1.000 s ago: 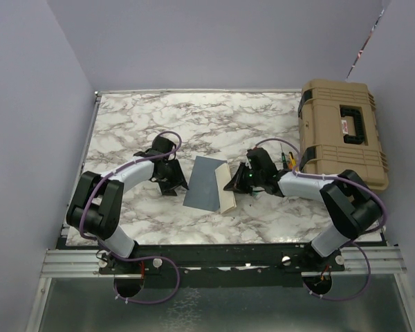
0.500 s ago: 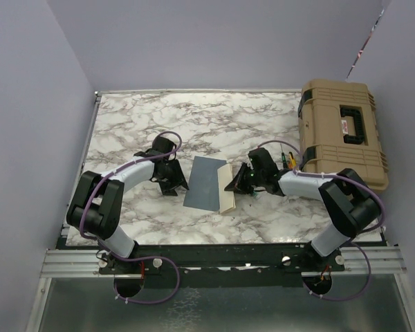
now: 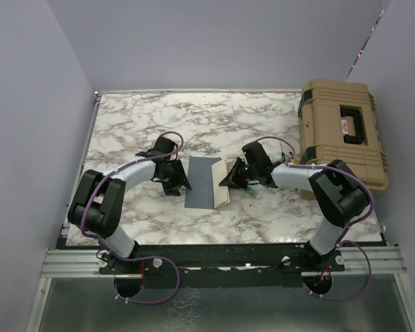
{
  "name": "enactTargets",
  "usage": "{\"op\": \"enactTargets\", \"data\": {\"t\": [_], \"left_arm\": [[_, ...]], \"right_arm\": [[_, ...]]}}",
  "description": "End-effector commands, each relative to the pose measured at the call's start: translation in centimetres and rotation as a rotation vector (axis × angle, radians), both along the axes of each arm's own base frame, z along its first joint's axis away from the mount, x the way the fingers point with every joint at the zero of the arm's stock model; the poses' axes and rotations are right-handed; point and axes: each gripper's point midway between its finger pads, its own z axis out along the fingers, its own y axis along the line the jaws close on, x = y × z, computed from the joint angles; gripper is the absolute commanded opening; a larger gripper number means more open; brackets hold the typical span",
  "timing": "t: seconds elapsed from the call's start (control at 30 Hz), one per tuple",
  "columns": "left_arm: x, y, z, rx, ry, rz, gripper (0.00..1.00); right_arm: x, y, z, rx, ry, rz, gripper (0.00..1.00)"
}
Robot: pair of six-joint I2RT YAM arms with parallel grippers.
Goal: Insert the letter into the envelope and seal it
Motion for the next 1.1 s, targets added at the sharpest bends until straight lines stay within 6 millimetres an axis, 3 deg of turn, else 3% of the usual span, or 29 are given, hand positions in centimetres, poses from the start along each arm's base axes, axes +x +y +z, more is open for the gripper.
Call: {"op": "enactTargets", "data": {"t": [0.0, 0.33, 0.6, 0.77, 1.07], "left_arm": [[-1.4, 0.3, -2.0, 0.039, 0.055, -0.017, 0.52], [-1.2, 0.2, -2.3, 0.038, 0.057, -0.02, 0.52], [-1.1, -0.3, -2.6, 0.019, 0.072, -0.023, 0.52], [-1.1, -0.6, -2.5, 0.002, 0.077, -0.023, 0.52], [-1.1, -0.9, -2.0, -0.019, 0.079, -0.002, 0.52]], "right_arm": [[1.4, -0.3, 0.4, -0.034, 0.005, -0.059, 0.0], [2.1, 0.1, -1.5, -0.073, -0.027, 0.014, 0.0], [1.5, -0.1, -2.8, -0.078, -0.031, 0.042, 0.0], [2.1, -0.3, -2.4, -0.097, -0.049, 0.022, 0.0], [3.8, -1.9, 0.8, -0.106, -0.227, -0.093, 0.0]]}}
